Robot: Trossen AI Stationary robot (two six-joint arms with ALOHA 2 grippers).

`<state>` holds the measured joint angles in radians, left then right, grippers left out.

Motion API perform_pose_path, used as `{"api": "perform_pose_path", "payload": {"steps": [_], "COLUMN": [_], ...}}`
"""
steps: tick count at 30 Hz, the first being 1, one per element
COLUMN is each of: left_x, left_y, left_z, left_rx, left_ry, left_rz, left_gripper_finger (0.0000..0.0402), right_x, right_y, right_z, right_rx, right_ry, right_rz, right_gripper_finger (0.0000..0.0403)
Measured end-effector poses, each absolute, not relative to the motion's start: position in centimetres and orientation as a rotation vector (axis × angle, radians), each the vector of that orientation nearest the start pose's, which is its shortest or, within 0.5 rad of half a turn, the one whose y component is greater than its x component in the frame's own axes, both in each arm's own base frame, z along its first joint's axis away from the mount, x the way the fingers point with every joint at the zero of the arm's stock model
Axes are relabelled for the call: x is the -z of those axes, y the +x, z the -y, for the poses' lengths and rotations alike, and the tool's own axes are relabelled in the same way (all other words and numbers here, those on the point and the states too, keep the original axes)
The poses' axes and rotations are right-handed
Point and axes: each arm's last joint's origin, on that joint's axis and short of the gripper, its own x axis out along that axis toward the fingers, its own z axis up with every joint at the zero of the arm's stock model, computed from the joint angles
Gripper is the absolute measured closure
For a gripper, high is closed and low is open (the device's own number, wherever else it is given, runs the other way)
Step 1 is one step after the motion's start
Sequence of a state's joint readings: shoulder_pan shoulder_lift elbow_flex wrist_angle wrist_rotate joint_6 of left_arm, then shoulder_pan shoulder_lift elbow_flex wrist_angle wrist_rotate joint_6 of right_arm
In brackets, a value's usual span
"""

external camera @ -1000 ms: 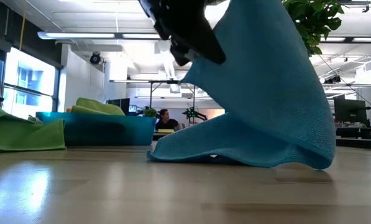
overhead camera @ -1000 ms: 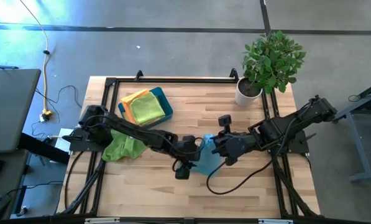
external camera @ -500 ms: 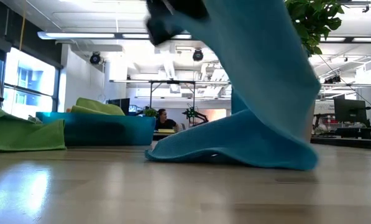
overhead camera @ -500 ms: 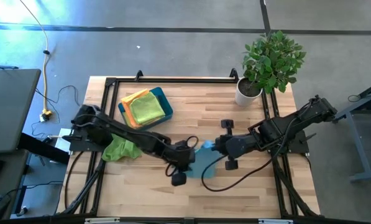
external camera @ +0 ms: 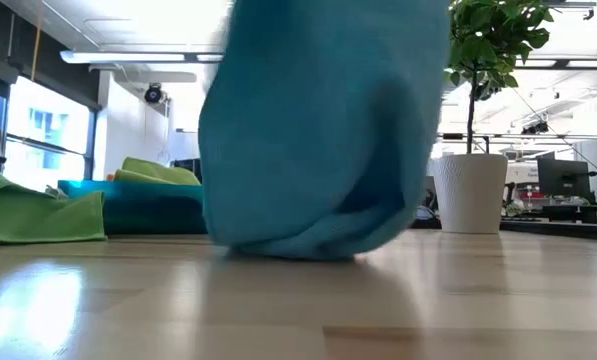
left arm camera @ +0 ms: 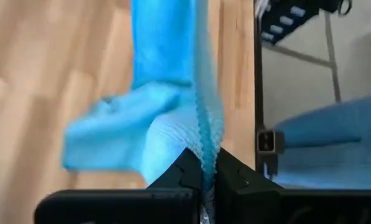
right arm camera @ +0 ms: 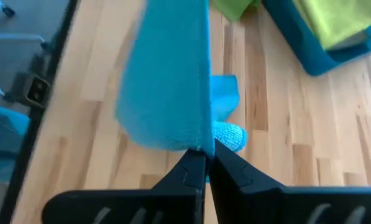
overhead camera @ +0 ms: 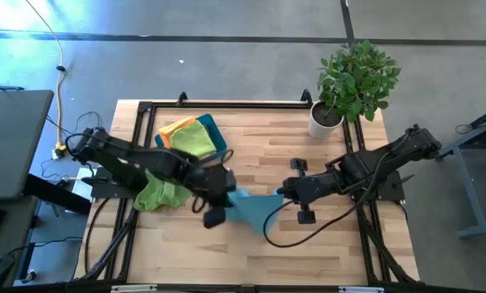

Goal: Fold microfiber towels
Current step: Fold the blue microfiber cloth

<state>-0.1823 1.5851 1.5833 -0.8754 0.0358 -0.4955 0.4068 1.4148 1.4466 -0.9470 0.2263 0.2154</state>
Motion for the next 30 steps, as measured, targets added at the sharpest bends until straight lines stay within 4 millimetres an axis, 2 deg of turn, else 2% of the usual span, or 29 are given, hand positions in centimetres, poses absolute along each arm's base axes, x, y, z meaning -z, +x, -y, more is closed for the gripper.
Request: {"api": "perform_pose_path", "payload": {"steps": [2, 4, 6, 11, 17, 22, 27, 30], "left_x": [-36.9, -37.6, -38.4, -39.6, -39.7, -39.8, -41.7, -43.0], "left_y": [32.5, 31.7, 31.8, 31.0, 30.9, 30.8, 30.3, 30.0], "left_z": [5.4, 4.6, 3.9, 2.1, 0.4, -0.8, -1.5, -1.8], "left_rx": [-0.027, -0.066, -0.09, -0.194, -0.218, -0.288, -0.347, -0.42], "left_ry": [-0.354, -0.3, -0.247, -0.101, 0.032, 0.224, 0.43, 0.559], "left_rz": [-0.895, -0.964, -0.942, -0.963, -0.985, -1.003, -0.986, -0.97], "left_gripper_finger": [0.0401, 0.0401, 0.0401, 0.0401, 0.0401, 0.0401, 0.0401, 0.0401], "right_x": [-36.3, -37.0, -37.7, -38.5, -39.1, -40.5, -42.6, -43.0], "right_y": [25.9, 25.7, 25.4, 24.6, 24.4, 24.0, 23.4, 23.3], "right_z": [-10.2, -9.7, -9.0, -6.7, -4.0, -2.3, -1.2, -0.6], "right_rx": [-0.075, -0.075, -0.063, 0.014, 0.089, 0.097, 0.097, 0.132], "right_ry": [-0.092, -0.103, -0.125, -0.125, -0.126, -0.171, -0.293, -0.38], "right_rz": [-0.887, -0.892, -0.927, -1.028, -1.09, -1.082, -1.038, -1.032], "right_gripper_finger": [0.0402, 0.0402, 0.0402, 0.0402, 0.0402, 0.0402, 0.0402, 0.0402]}}
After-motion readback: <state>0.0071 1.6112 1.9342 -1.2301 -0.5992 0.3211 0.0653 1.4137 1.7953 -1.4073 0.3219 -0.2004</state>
